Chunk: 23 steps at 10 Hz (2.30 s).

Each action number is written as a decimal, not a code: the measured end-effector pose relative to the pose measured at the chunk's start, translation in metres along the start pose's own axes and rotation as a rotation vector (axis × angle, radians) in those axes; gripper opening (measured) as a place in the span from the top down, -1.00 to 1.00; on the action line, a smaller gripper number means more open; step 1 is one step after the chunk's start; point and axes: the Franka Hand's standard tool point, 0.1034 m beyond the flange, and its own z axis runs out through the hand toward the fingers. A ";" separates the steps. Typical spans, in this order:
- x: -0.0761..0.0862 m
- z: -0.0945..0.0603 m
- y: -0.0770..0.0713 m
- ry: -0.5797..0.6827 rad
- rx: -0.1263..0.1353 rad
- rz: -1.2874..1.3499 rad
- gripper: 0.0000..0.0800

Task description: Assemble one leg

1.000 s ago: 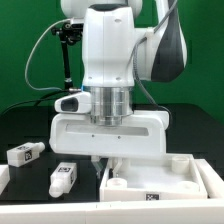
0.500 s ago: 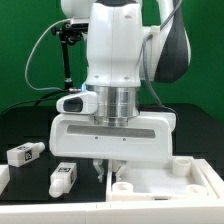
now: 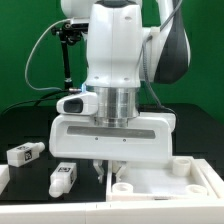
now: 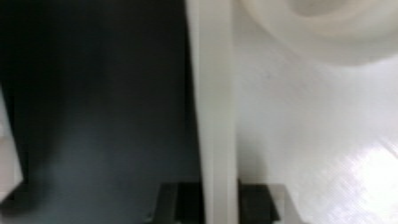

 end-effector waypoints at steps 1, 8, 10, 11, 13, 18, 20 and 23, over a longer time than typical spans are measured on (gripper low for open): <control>0.003 0.000 -0.002 0.004 0.001 -0.003 0.86; 0.006 -0.003 -0.004 -0.019 0.006 -0.009 0.52; -0.006 -0.024 -0.003 -0.021 0.021 -0.002 0.19; -0.019 -0.038 0.000 -0.024 0.031 -0.014 -0.32; -0.039 -0.069 0.005 -0.021 0.054 0.011 -0.53; -0.067 -0.072 0.010 -0.012 0.066 0.033 -0.62; -0.110 -0.085 -0.001 0.055 0.064 0.015 -0.62; -0.112 -0.084 -0.005 -0.009 0.077 0.013 -0.62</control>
Offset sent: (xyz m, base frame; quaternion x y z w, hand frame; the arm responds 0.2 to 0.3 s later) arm 0.0292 0.0121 0.0019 0.0118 0.0095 -0.0075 0.9999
